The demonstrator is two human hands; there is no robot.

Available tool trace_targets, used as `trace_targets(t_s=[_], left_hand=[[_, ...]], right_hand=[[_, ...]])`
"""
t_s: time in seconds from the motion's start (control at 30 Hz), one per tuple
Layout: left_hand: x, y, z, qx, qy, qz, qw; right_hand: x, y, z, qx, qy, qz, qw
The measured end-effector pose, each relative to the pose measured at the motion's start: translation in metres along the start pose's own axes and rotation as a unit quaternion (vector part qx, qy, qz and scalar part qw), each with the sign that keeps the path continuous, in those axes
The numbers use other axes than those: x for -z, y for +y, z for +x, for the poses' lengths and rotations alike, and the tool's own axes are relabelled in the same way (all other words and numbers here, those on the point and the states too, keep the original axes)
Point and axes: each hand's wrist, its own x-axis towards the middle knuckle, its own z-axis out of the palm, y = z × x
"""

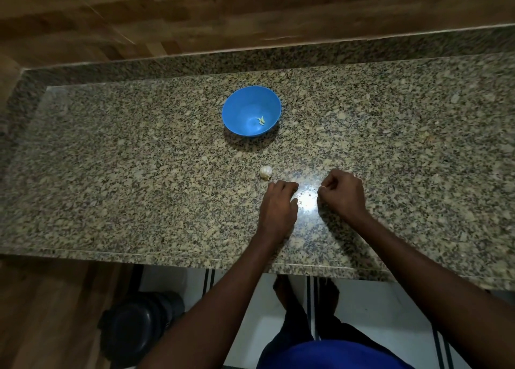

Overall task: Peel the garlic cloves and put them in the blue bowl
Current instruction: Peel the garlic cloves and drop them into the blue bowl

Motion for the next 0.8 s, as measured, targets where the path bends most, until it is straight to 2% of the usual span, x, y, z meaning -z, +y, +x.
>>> trace_targets(t_s=[0.2,0.33,0.5,0.63,0.7,0.8], left_hand=[[0.0,0.001,-0.002,-0.005,-0.006,0.021,1.0],[-0.001,0.0,-0.005,0.007,-0.011,0.038,0.999],[-0.004,0.002,-0.011,0.02,-0.033,0.068,0.997],[-0.007,0.001,-0.017,0.018,-0.034,0.077,0.996],[-0.011,-0.002,-0.021,0.011,-0.038,0.099,0.994],[-0.017,-0.006,-0.027,0.01,-0.047,0.123,0.991]], right_hand=[[-0.006,0.004,-0.001,0.014,0.026,0.015,0.999],[-0.01,0.006,0.0,0.057,0.037,-0.004,0.998],[-0.017,0.008,-0.006,0.157,0.05,-0.102,0.981],[-0.019,0.007,-0.016,0.275,0.033,-0.226,0.934],[-0.019,0.009,-0.018,0.291,0.035,-0.242,0.925],[-0.02,0.01,-0.017,0.277,0.045,-0.234,0.931]])
